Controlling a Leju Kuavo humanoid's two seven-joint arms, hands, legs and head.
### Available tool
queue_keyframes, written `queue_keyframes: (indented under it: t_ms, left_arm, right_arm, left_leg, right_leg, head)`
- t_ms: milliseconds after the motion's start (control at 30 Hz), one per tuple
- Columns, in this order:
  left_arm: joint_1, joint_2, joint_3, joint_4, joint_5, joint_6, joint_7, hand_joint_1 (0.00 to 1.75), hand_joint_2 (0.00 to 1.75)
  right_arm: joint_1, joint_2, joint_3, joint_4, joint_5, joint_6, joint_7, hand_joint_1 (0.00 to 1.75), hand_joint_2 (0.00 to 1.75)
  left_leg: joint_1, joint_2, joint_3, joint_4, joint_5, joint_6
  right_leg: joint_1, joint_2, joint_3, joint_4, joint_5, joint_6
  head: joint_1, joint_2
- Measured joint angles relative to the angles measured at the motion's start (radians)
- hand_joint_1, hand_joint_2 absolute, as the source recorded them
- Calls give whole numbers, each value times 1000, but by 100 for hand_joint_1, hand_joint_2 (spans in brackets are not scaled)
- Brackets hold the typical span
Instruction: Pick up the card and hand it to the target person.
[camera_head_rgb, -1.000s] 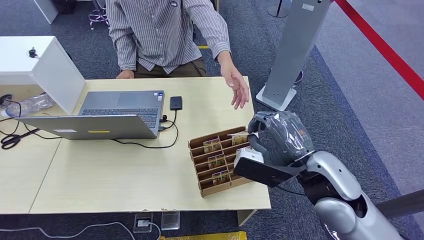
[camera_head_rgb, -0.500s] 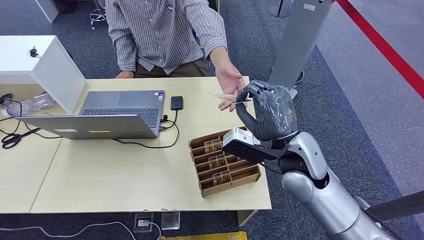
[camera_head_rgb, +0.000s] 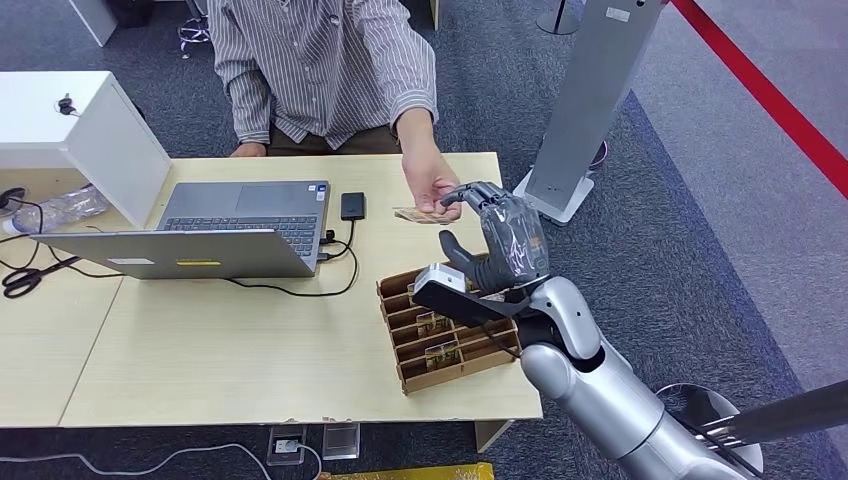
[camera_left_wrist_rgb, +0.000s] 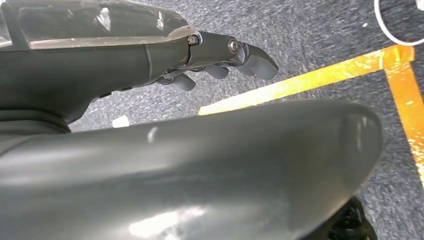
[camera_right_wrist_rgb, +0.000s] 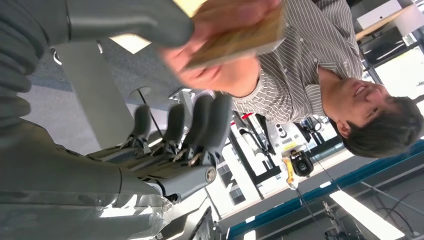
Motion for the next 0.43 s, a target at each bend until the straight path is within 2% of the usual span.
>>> queue_keyframes:
  t_ms: [200, 433]
  left_arm:
    - [2, 1, 17, -3, 19, 12, 6, 0, 0]
    - [4, 5, 33, -4, 35, 24, 23, 0, 0]
  right_arm:
    - [90, -56, -55, -182, -150, 7, -12, 0, 175]
    - [250, -105, -129, -333, -494, 148, -55, 0, 175]
  left_leg:
    - [0, -3, -1, 1, -1, 0]
    - [0, -7, -2, 2, 0, 0]
  right_leg:
    - [0, -3, 0, 1, -1, 0]
    - [0, -7, 0, 0, -2, 0]
  head:
    - [0, 0]
    - [0, 0]
